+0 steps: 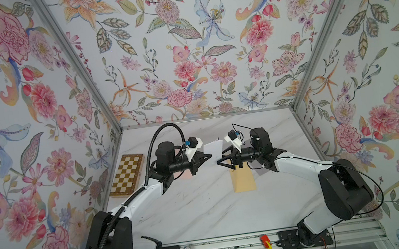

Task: Fold the letter paper in half and place it into the envelope
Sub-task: Pick up the letter paper from the center of the board.

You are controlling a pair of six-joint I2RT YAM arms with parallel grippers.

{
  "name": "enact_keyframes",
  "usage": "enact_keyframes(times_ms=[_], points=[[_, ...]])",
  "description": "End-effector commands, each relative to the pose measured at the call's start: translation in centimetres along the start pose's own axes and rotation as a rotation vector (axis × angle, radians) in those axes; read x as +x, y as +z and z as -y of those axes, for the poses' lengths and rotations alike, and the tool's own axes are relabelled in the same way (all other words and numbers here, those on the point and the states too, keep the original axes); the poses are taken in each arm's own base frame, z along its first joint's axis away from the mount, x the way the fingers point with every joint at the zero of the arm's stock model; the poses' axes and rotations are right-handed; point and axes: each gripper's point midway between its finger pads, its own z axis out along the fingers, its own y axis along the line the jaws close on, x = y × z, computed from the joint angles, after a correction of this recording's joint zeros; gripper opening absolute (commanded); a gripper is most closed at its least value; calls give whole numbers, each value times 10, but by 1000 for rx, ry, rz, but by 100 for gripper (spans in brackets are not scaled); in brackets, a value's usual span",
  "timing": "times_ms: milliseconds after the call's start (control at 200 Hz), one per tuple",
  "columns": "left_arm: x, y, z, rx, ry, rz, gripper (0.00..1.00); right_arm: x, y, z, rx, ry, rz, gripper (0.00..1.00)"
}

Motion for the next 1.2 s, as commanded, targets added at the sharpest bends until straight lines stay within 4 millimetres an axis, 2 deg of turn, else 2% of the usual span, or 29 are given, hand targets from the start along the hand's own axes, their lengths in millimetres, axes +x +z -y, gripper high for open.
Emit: enact_keyframes(times_ms=[0,225,546,876,966,1051,1091,1191], points=[[-6,-3,6,31,12,29,0,-20,-1,-5,-28,-47,43,65],[1,0,0,14,-4,14,0,-27,-5,-13,-50,-76,68,52],[1,1,-4,-6,-8,19,0,-32,-12,-18,-53,-94,87,31],[0,1,-4,-7,-12,23,0,-36,-12,-21,-73,-93,103,17],[1,0,-5,-12,-14,23,6,-36,-12,-22,-77,-94,113,10],[2,1,-5,-15,-16,21,24,-36,-13,-22,-73,-96,119,3],[2,0,-5,-17,-16,21,28,-35,-13,-22,-75,-96,121,0],[2,-1,-6,-30,-23,15,35,-35,-14,-23,-76,-97,121,0]])
